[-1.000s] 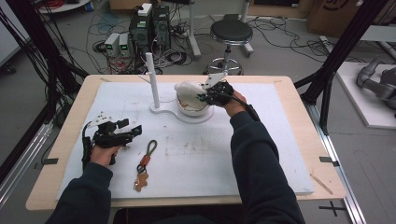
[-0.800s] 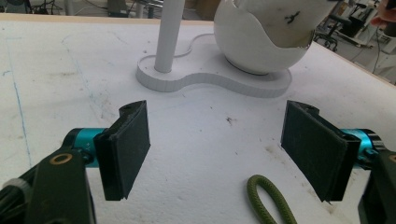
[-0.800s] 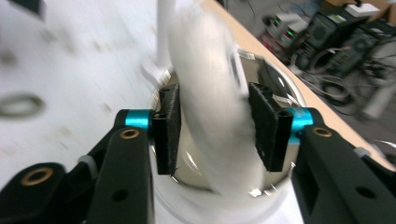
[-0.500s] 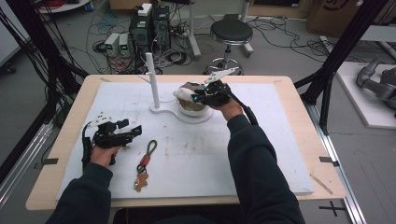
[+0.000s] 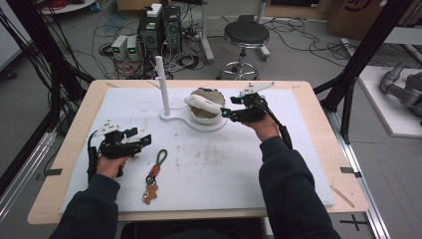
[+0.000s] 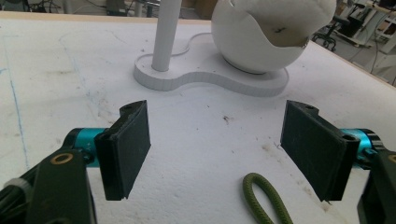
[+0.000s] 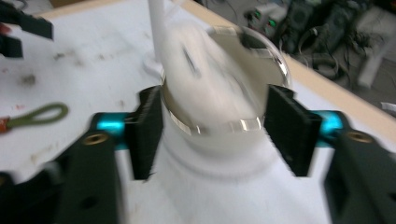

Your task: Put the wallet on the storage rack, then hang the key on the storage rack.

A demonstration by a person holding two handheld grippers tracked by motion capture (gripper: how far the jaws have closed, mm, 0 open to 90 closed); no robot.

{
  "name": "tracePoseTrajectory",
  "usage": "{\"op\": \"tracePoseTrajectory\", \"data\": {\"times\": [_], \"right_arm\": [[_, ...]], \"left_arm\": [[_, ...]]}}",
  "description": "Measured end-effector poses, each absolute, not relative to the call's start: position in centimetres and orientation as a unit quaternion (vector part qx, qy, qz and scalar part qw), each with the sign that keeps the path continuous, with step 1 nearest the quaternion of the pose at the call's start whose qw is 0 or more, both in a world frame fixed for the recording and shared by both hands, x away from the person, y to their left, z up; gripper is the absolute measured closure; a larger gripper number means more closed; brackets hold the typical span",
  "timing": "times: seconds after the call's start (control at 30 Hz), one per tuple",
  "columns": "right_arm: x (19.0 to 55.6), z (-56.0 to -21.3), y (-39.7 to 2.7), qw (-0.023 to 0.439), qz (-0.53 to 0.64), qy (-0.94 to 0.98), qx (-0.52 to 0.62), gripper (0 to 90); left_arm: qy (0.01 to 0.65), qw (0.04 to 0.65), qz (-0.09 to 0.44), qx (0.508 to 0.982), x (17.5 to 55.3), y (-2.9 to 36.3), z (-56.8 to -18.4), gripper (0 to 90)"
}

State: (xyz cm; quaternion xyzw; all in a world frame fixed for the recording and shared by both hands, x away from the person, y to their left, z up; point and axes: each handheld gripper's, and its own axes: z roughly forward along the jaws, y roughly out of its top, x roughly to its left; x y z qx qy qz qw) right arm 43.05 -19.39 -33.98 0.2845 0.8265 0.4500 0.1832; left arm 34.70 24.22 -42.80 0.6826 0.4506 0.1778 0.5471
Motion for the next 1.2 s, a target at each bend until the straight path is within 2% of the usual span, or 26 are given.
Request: {"op": "tracePoseTrajectory", "data": {"times": [0.03, 0.23, 0.43, 1.2], "right_arm": [[41.8, -34.6, -20.9, 0.194, 0.450, 0.821, 0.294, 34.3], [38.0, -37.8, -25.0, 0.211, 0.438, 0.806, 0.337, 25.9], [36.2, -40.6, -27.2, 0.200, 0.430, 0.799, 0.369, 24.3], [35.7, -40.6, -28.2, 0.209, 0.434, 0.788, 0.383, 24.3]], "left_arm": [[0.450, 0.547, 0.184, 0.682, 34.7, 24.2, -42.8, 17.1], [0.447, 0.550, 0.186, 0.681, 34.7, 24.4, -42.7, 17.0], [0.446, 0.549, 0.182, 0.683, 34.5, 24.2, -42.8, 17.5], [0.445, 0.541, 0.174, 0.692, 34.4, 23.8, -42.7, 19.1]]}}
